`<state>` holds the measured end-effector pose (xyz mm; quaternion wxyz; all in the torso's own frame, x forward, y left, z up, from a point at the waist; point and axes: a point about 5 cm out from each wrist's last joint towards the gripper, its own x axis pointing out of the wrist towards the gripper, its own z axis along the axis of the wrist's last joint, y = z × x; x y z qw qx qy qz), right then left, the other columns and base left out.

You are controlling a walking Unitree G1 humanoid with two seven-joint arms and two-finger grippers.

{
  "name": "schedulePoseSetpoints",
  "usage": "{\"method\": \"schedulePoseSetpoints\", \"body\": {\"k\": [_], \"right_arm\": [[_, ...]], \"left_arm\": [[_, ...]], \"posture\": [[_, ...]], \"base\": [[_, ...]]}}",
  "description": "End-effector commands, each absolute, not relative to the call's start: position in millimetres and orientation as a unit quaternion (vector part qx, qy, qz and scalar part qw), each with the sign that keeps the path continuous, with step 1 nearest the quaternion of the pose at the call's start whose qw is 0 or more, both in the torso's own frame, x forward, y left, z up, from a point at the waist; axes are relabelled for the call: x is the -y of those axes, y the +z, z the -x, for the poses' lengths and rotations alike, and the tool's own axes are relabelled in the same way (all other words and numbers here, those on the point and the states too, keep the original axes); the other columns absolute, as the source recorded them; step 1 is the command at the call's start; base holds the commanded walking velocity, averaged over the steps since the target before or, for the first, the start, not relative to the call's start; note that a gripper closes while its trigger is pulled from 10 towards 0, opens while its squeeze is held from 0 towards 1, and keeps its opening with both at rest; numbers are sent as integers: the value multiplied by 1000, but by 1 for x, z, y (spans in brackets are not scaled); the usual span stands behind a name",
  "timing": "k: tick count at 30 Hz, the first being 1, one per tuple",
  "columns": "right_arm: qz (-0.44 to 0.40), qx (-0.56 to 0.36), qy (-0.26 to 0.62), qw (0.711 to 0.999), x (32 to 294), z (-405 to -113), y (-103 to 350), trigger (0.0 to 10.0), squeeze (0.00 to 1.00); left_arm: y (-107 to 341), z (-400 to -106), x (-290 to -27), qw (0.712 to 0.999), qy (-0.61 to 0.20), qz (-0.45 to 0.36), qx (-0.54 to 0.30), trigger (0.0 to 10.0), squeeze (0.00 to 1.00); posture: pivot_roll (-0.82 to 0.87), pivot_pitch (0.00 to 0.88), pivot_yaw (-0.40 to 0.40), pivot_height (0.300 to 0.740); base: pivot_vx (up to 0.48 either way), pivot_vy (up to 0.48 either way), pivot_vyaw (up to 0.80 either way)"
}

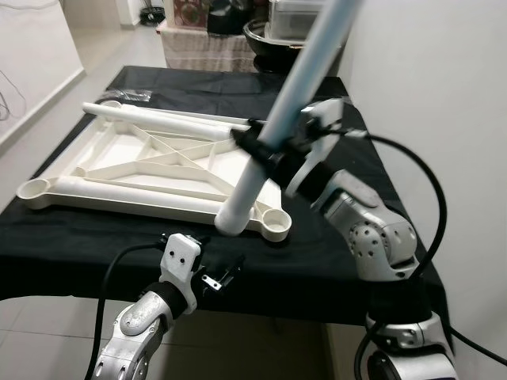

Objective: Building children table

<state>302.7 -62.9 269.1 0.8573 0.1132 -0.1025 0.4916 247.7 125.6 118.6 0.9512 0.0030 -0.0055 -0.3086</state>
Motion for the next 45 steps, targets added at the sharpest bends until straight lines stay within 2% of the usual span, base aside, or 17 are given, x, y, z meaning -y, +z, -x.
{"method": "schedulePoseSetpoints", "body": {"k": [1,3,9,14,21,22,23,24,36,37,38,39,40,41,45], "right_arm": [[-116,99,518,842,60,-294,268,0,0],[-115,93,542,828,55,-287,265,0,0],[-98,82,565,815,48,-277,256,0,0],[-80,74,558,822,44,-277,248,0,0],[-82,76,563,819,43,-274,250,0,0],[-81,76,563,819,43,-274,250,0,0],[-81,76,563,819,43,-274,250,0,0],[-81,77,563,819,44,-273,250,0,0],[-79,82,573,812,44,-268,250,0,0],[-79,85,581,805,43,-267,252,10000,0],[-92,96,593,794,45,-266,256,10000,0],[-92,96,593,794,45,-266,256,10000,0],[-101,105,601,786,49,-267,259,10000,1000],[-117,108,628,762,56,-268,262,10000,1000],[-125,110,641,749,60,-268,263,10000,1000]], "left_arm": [[117,-250,-129,952,-307,-7,-1,10000,0],[120,-252,-128,951,-310,-4,4,10000,0],[124,-255,-120,941,-339,4,9,10000,0],[132,-257,-105,921,-389,5,16,10000,0],[133,-264,-100,919,-392,5,24,10000,0],[133,-265,-99,918,-396,2,25,4549,0],[133,-265,-99,918,-396,2,25,4549,0],[133,-265,-99,917,-399,0,25,0,0],[129,-260,-97,907,-421,1,18,0,0],[128,-259,-98,906,-424,-1,9,8392,0],[128,-258,-98,900,-435,1,2,10000,0],[128,-258,-98,900,-435,1,2,10000,0],[129,-254,-98,891,-454,4,-2,10000,0],[134,-249,-98,875,-485,-6,1,10000,0],[135,-248,-99,873,-487,-19,5,10000,0]], "posture": [[33,0,-63,740],[32,0,-62,740],[28,0,-59,740],[29,0,-59,740],[13,0,-49,740],[13,0,-49,740],[13,0,-49,740],[13,0,-49,740],[9,0,-47,740],[9,0,-47,740],[13,0,-52,740],[13,0,-52,740],[14,0,-52,740],[16,0,-53,740],[20,0,-55,740]], "base": [[0,0,0],[0,0,0],[0,0,0],[0,0,0],[0,0,0],[0,0,0],[0,0,0],[0,0,0],[0,0,0],[0,0,0],[0,0,0],[0,0,0],[0,0,0],[0,0,0],[0,0,0]]}}
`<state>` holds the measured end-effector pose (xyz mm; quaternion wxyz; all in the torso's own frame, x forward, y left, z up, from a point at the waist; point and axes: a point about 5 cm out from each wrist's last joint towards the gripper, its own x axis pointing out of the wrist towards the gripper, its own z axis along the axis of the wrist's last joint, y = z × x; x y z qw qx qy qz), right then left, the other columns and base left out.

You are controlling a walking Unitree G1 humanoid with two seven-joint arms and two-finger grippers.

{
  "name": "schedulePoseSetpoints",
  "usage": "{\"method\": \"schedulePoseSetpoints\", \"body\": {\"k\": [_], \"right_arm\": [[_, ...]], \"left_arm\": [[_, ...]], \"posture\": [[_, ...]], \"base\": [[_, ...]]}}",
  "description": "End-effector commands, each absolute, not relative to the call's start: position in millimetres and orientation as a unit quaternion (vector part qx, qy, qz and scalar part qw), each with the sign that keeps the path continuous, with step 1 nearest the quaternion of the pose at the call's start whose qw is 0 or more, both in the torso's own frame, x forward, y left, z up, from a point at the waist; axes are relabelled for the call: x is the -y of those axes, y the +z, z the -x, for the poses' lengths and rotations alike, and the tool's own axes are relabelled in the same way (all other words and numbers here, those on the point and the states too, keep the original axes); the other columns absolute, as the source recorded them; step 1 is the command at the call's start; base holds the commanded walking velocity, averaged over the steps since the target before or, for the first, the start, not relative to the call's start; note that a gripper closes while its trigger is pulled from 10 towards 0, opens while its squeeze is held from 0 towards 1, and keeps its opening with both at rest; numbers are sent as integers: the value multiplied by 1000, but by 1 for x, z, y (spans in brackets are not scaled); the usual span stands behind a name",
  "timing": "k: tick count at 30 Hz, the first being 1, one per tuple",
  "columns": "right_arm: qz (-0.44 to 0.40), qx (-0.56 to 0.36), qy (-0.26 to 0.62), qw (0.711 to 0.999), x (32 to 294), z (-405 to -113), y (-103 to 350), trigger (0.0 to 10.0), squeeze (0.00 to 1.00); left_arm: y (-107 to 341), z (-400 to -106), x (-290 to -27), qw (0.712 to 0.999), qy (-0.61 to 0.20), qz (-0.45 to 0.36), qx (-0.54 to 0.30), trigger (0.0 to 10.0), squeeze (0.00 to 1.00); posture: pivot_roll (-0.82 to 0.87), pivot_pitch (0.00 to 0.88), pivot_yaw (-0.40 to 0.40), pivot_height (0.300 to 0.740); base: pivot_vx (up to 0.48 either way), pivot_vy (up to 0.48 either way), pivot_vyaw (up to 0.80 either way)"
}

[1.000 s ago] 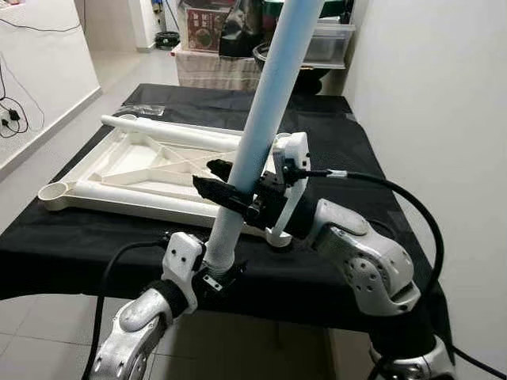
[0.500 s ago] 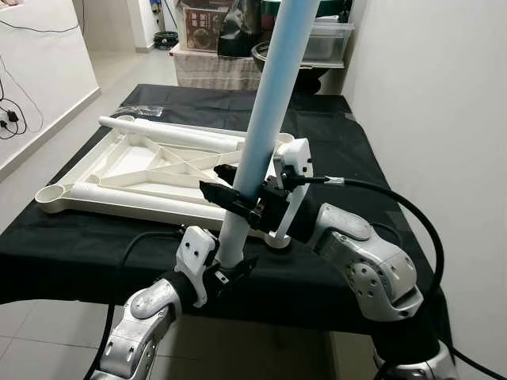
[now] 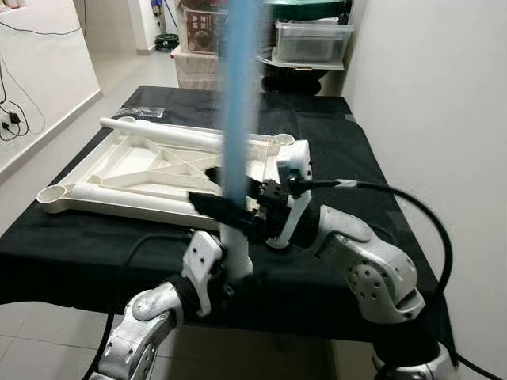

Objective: Building children table

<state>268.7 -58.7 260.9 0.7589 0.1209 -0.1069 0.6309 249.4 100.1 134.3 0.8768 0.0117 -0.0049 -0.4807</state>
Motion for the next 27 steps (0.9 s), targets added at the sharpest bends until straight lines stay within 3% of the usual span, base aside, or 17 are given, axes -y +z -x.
{"method": "schedulePoseSetpoints", "body": {"k": [1,2,3,7,18,19,20,21,22,23,27], "right_arm": [[-127,113,643,747,61,-268,264,10000,1000],[-127,113,651,740,61,-267,265,10000,1000],[-130,114,662,729,63,-266,266,10000,0],[-101,102,697,703,65,-260,260,10000,0],[12,45,710,703,78,-269,232,10000,0],[13,41,709,704,79,-270,231,7529,0],[13,38,709,704,80,-271,230,6000,0],[12,37,708,705,80,-272,229,6000,0],[8,36,708,706,80,-272,229,1216,0],[0,37,705,708,80,-273,229,0,0],[-34,37,710,703,80,-272,233,0,0]], "left_arm": [[134,-248,-100,875,-484,-21,4,10000,0],[133,-246,-102,871,-491,-28,1,10000,0],[132,-243,-104,866,-500,-30,-4,10000,0],[130,-234,-108,848,-527,-46,-21,10000,0],[132,-221,-125,820,-563,-88,-52,10000,0],[132,-220,-127,816,-568,-93,-57,10000,0],[131,-218,-128,811,-574,-95,-64,10000,0],[130,-217,-129,808,-578,-95,-68,10000,0],[129,-215,-129,805,-581,-95,-71,10000,0],[128,-214,-128,804,-583,-94,-72,10000,0],[124,-211,-125,800,-588,-93,-77,10000,0]], "posture": [[20,0,-55,740],[20,0,-56,740],[20,0,-56,740],[24,0,-57,740],[31,0,-62,740],[31,0,-62,740],[31,0,-62,740],[31,0,-62,740],[30,0,-62,740],[29,0,-61,740],[26,0,-59,740]], "base": [[0,0,0],[0,0,0],[0,0,0],[0,0,0],[0,0,0],[0,0,0],[0,0,0],[0,0,0],[0,0,0],[0,0,0],[0,0,0]]}}
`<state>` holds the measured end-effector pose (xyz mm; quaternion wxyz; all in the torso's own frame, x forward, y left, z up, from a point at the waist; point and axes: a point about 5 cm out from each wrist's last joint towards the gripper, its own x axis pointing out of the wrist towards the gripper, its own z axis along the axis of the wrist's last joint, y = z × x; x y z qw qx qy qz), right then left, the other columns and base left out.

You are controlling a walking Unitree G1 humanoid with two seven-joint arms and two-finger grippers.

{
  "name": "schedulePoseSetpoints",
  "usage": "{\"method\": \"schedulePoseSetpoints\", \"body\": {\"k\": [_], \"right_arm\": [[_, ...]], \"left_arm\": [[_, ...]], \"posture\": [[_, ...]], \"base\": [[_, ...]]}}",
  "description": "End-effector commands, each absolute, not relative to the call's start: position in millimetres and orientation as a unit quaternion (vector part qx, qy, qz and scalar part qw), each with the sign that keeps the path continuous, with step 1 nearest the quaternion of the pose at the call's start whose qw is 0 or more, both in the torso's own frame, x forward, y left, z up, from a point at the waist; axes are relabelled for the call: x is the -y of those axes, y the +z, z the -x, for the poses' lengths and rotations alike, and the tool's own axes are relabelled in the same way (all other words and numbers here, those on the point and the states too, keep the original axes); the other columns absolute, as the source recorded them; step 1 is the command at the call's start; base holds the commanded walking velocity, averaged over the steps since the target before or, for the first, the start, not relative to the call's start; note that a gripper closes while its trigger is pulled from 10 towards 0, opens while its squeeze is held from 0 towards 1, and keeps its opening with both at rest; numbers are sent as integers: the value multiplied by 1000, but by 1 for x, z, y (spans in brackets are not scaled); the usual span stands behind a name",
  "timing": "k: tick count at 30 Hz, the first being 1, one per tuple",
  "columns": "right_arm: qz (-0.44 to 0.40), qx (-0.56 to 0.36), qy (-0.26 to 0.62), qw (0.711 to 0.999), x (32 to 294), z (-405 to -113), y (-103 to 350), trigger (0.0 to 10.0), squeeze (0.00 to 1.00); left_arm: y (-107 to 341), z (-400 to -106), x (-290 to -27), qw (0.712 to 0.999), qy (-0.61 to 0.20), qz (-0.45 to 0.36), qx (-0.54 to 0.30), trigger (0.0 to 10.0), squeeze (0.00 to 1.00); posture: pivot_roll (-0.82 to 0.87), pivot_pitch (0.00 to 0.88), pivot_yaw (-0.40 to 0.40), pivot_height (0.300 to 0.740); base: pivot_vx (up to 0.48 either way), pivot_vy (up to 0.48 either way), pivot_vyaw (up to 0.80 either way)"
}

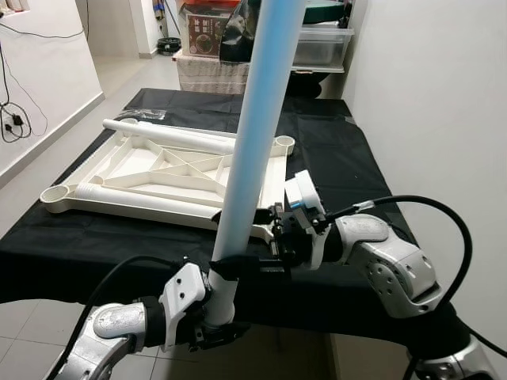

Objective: Building children table

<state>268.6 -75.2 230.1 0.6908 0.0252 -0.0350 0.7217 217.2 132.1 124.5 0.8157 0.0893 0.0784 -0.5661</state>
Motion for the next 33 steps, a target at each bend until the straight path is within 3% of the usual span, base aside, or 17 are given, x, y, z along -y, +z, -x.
{"method": "schedulePoseSetpoints", "body": {"k": [1,11,12,13,14,15,18,20,24,25,32,33], "right_arm": [[-45,37,715,697,80,-270,235,0,0],[-111,34,742,661,80,-260,243,0,0],[-118,31,744,657,78,-259,243,8431,0],[-118,31,744,657,78,-259,243,8431,0],[-122,29,745,655,77,-257,243,9765,0],[-132,26,744,655,75,-257,243,10000,0],[-142,24,740,657,74,-257,243,10000,0],[-168,16,736,656,72,-257,242,10000,1000],[-173,11,740,650,71,-254,243,10000,1000],[-170,10,741,649,71,-253,244,10000,0],[-177,10,746,642,70,-251,245,10000,0],[-180,12,745,642,70,-251,245,0,0]], "left_arm": [[123,-210,-125,798,-590,-93,-79,10000,0],[118,-212,-130,796,-590,-100,-92,10000,0],[118,-212,-131,795,-591,-102,-93,10000,0],[118,-212,-131,795,-591,-102,-93,10000,0],[119,-213,-131,794,-592,-104,-93,10000,0],[119,-213,-131,793,-593,-107,-93,10000,0],[119,-213,-132,792,-593,-109,-93,10000,0],[119,-214,-132,792,-593,-110,-93,10000,0],[119,-213,-131,792,-594,-109,-93,10000,0],[118,-213,-131,791,-595,-109,-93,10000,0],[119,-214,-132,790,-596,-108,-93,10000,0],[119,-214,-132,790,-596,-109,-93,10000,0]], "posture": [[26,0,-59,740],[15,0,-56,740],[14,0,-55,740],[14,0,-55,740],[14,0,-55,740],[14,0,-55,740],[14,0,-55,740],[14,0,-58,740],[15,0,-59,740],[15,0,-59,740],[16,0,-60,740],[17,0,-59,740]], "base": [[0,0,0],[0,0,0],[0,0,0],[0,0,0],[0,0,0],[0,0,0],[0,0,0],[0,0,0],[0,0,0],[0,0,0],[0,0,0],[0,0,0]]}}
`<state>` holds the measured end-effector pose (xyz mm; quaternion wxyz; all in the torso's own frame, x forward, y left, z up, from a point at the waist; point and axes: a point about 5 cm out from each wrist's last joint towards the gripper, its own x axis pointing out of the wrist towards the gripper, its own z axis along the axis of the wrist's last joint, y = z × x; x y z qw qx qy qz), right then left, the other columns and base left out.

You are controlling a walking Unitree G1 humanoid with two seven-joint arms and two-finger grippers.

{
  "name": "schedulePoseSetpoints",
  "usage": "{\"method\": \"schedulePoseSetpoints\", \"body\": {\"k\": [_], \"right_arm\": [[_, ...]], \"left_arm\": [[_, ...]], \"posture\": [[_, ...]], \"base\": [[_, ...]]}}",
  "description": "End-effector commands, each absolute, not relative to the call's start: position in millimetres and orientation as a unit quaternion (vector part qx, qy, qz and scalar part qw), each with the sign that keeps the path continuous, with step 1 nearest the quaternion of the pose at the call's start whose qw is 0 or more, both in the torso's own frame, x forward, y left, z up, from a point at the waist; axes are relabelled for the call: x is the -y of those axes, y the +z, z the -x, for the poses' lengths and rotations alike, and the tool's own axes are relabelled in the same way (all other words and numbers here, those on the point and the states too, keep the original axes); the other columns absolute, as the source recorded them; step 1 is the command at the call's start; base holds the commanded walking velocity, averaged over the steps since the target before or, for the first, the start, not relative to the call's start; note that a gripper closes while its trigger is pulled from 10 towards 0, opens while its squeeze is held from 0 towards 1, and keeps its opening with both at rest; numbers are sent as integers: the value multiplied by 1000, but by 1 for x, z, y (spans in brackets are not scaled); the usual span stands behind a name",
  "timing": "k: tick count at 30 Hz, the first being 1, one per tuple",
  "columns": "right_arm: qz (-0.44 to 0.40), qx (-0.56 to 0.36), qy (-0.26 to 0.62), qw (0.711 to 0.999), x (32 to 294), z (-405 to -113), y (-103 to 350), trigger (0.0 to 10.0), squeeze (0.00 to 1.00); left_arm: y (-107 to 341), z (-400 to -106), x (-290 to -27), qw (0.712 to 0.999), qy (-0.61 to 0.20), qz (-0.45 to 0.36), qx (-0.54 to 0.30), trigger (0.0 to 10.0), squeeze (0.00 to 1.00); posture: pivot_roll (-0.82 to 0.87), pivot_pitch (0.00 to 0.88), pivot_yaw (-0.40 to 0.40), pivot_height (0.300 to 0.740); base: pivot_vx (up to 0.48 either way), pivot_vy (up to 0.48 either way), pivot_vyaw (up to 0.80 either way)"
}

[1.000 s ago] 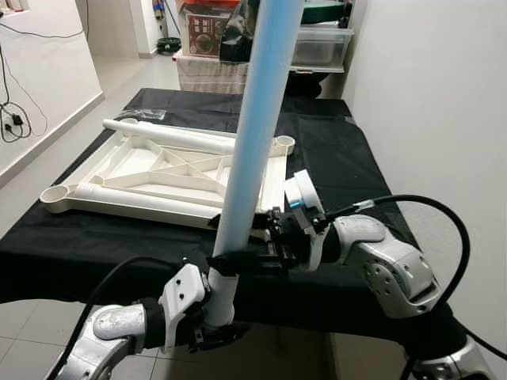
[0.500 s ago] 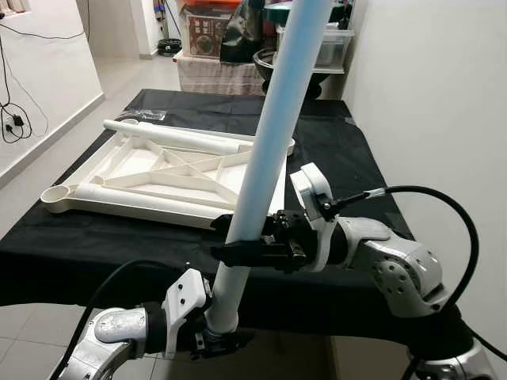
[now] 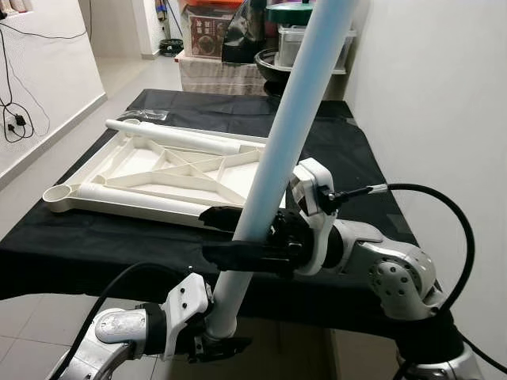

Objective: Building children table

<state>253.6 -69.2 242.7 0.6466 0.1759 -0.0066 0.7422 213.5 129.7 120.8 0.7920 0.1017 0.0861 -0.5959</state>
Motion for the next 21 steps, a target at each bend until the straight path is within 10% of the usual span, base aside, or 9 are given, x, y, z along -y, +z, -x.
{"method": "schedulePoseSetpoints", "body": {"k": [1,15,16,21], "right_arm": [[-180,15,739,648,68,-251,243,0,0],[-191,37,686,701,58,-257,237,0,0],[-189,35,687,701,59,-256,236,0,0],[-173,43,677,714,65,-262,238,0,0]], "left_arm": [[119,-215,-131,790,-596,-108,-92,10000,0],[116,-217,-129,792,-593,-111,-88,10000,47],[116,-219,-131,797,-588,-113,-84,10000,1000],[119,-225,-136,811,-567,-120,-73,10000,1000]], "posture": [[15,0,-58,740],[8,0,-55,740],[8,0,-56,740],[12,0,-60,740]], "base": [[0,0,0],[0,0,0],[0,0,0],[0,0,0]]}}
